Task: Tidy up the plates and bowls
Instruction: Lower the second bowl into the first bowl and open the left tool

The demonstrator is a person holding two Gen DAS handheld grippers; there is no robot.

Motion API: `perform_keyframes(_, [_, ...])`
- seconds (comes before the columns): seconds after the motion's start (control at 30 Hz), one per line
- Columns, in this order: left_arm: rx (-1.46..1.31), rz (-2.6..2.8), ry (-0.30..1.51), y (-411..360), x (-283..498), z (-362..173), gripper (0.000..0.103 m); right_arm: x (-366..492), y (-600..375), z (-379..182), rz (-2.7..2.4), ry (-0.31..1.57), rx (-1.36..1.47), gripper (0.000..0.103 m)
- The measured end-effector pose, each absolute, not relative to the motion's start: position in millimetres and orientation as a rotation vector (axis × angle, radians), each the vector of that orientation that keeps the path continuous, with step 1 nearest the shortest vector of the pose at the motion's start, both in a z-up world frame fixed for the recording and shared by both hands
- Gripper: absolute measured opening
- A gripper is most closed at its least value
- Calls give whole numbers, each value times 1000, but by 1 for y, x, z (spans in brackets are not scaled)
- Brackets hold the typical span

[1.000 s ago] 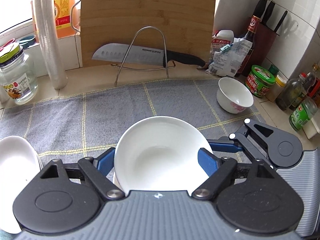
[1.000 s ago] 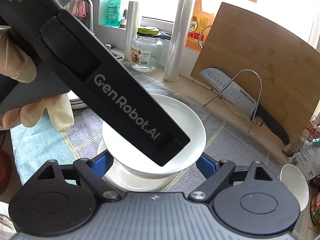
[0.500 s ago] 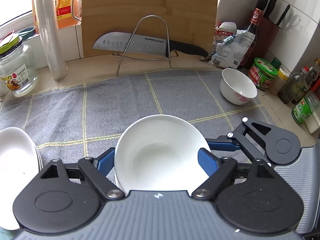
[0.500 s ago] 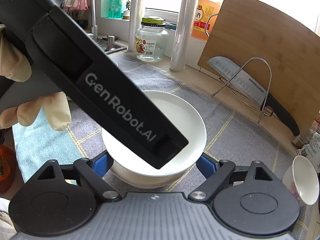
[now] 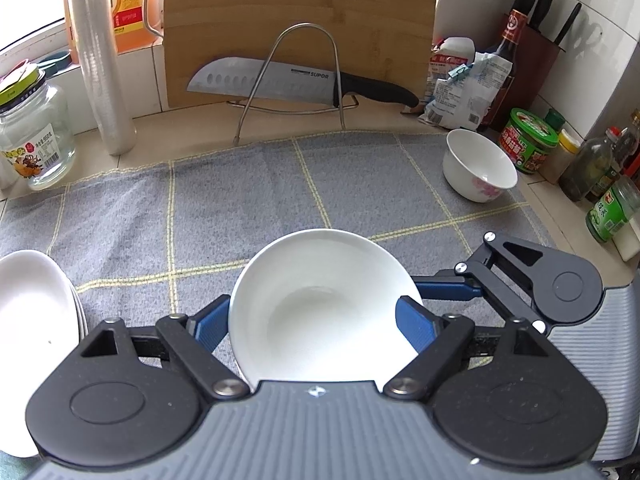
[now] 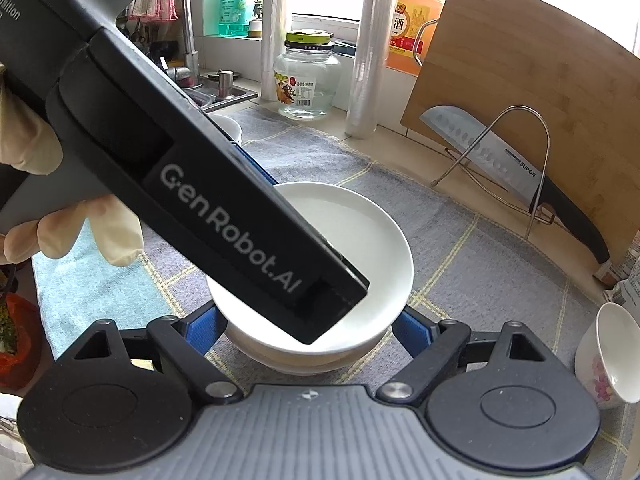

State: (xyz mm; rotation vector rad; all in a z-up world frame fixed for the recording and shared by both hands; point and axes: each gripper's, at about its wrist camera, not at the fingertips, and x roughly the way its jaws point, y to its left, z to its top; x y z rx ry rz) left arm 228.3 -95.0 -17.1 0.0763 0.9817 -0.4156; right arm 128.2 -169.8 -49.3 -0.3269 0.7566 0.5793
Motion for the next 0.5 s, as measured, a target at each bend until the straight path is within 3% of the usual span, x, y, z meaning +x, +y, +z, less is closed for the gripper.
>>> perform_keyframes(0.5, [70, -410, 996, -94, 228, -22, 86, 128, -168, -53, 588, 764, -329, 92])
